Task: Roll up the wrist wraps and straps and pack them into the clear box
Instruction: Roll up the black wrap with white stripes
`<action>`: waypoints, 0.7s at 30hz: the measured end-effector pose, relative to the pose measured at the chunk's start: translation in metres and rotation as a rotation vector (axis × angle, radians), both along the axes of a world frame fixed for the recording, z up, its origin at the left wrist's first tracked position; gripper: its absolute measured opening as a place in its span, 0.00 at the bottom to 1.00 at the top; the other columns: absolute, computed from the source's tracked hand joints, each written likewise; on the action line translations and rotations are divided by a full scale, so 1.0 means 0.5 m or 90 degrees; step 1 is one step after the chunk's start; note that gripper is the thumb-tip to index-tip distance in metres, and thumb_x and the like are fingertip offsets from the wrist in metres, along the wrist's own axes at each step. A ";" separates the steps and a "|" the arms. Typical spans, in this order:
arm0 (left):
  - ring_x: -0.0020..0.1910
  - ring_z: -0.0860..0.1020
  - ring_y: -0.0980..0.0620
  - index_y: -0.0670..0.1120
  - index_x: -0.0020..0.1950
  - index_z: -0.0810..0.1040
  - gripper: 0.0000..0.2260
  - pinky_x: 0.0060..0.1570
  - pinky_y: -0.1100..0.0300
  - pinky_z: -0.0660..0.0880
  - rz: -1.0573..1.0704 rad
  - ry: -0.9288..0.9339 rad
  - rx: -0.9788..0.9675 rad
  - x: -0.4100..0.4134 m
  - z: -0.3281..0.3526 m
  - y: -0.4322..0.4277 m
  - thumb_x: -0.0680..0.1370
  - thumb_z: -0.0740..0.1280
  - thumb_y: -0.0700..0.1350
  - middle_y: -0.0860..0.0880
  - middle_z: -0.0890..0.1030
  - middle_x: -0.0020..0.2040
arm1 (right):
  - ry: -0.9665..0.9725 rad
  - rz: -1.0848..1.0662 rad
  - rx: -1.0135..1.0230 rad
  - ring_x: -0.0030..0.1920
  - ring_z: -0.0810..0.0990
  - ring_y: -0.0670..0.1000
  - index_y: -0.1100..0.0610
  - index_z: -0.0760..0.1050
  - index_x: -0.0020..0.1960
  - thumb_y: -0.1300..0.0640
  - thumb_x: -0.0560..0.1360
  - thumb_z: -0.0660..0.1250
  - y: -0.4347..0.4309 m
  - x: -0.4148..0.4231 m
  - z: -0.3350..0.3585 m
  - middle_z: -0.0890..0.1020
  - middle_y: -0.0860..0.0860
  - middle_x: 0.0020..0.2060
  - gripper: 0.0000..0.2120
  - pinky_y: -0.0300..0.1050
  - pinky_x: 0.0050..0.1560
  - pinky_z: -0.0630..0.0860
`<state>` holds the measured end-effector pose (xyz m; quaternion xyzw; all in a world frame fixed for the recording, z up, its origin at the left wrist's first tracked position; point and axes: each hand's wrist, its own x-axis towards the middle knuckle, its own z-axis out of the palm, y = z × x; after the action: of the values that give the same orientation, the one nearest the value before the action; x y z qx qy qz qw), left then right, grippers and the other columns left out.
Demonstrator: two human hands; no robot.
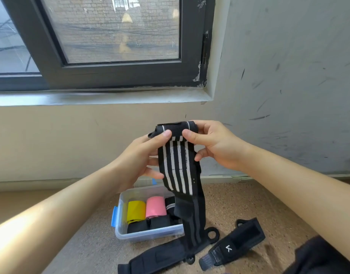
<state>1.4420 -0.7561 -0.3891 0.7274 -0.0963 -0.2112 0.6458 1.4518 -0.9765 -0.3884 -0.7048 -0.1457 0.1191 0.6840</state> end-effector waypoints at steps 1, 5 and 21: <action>0.46 0.85 0.48 0.52 0.64 0.80 0.24 0.36 0.57 0.80 -0.003 0.009 -0.003 0.001 0.000 -0.002 0.75 0.66 0.65 0.46 0.87 0.54 | -0.022 -0.007 -0.017 0.51 0.84 0.52 0.60 0.78 0.65 0.58 0.81 0.67 -0.001 0.000 -0.001 0.83 0.54 0.51 0.13 0.39 0.32 0.79; 0.41 0.85 0.48 0.51 0.63 0.80 0.20 0.34 0.58 0.79 0.021 0.020 -0.033 -0.002 0.008 -0.007 0.80 0.64 0.63 0.48 0.87 0.47 | -0.081 -0.019 -0.070 0.49 0.84 0.50 0.58 0.77 0.66 0.64 0.80 0.69 -0.005 -0.002 -0.008 0.83 0.53 0.50 0.15 0.43 0.33 0.81; 0.48 0.85 0.52 0.49 0.63 0.80 0.11 0.35 0.59 0.81 0.089 -0.306 0.025 -0.003 -0.016 -0.010 0.81 0.70 0.42 0.48 0.85 0.50 | 0.147 0.040 -0.085 0.59 0.84 0.56 0.53 0.76 0.67 0.34 0.73 0.64 0.017 -0.013 -0.009 0.83 0.55 0.58 0.31 0.54 0.49 0.83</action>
<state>1.4406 -0.7609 -0.3974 0.7741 -0.1926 0.0112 0.6030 1.4451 -0.9680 -0.3929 -0.7254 -0.0799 0.2304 0.6437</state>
